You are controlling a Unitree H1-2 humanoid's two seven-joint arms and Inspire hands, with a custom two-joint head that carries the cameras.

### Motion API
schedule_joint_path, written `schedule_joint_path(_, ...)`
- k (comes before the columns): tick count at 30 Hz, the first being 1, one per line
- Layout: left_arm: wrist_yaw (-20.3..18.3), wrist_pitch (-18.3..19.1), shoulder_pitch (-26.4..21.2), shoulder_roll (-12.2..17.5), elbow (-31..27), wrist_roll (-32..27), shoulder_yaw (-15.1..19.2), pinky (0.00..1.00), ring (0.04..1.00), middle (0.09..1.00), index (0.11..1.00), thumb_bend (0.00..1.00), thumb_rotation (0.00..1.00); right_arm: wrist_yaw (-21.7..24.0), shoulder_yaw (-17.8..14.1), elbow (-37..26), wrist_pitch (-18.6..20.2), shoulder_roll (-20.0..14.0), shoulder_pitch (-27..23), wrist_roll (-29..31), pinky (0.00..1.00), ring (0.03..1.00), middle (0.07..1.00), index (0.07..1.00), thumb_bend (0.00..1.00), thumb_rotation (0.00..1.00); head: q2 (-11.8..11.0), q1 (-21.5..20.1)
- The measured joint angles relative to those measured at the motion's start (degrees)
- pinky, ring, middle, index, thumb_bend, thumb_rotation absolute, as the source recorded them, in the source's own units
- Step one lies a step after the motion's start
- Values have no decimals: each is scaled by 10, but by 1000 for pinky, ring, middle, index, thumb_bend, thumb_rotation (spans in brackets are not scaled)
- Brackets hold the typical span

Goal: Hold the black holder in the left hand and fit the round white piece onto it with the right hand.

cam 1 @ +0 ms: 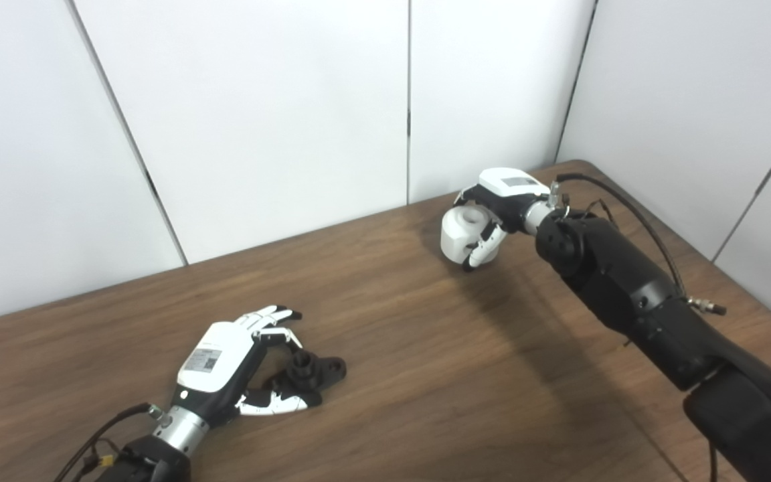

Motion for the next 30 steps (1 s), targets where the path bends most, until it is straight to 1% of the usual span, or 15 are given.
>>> schedule_joint_path(3,1,0,0,1,0,0,0,825,876,838,483,521,81,3,0,0,0,0,0,0,713,831,865,682,910,262,1,0)
schedule_joint_path(4,1,0,0,1,0,0,0,826,878,839,483,521,81,6,0,-1,2,0,0,0,728,832,861,655,903,259,1,0)
schedule_joint_path(7,1,0,0,2,0,0,1,827,880,838,483,522,79,8,0,-4,6,0,0,0,726,824,843,600,876,238,2,0)
schedule_joint_path(10,1,0,0,2,0,0,1,822,878,837,483,522,79,6,-4,-5,5,0,1,1,730,819,825,563,850,216,3,0)
schedule_joint_path(11,1,0,0,2,0,0,1,820,878,837,483,522,79,4,-6,-5,5,0,1,1,749,826,822,519,658,177,3,0)
schedule_joint_path(12,1,0,0,2,0,0,1,821,879,838,483,522,80,3,-8,-6,4,0,2,1,755,831,822,505,593,164,3,0)
schedule_joint_path(14,1,0,1,2,0,0,1,822,879,838,483,521,81,3,-10,-8,4,0,3,1,777,840,820,493,539,154,3,0)
schedule_joint_path(17,1,0,1,2,0,0,1,816,875,836,483,521,81,-6,-15,-8,1,0,4,3,756,827,802,488,526,147,4,0)
schedule_joint_path(22,4,0,0,3,2,0,0,816,876,836,483,520,82,-47,-19,-5,-14,-1,4,1,728,780,762,484,524,139,7,0)
schedule_joint_path(25,4,0,0,3,2,0,0,822,877,838,483,520,82,-68,-19,0,-25,-1,6,1,691,758,746,483,525,137,8,4)
schedule_joint_path(30,1,0,2,5,-3,0,2,828,881,839,484,521,82,-89,-19,1,-41,-1,11,1,687,751,740,483,525,137,9,5)
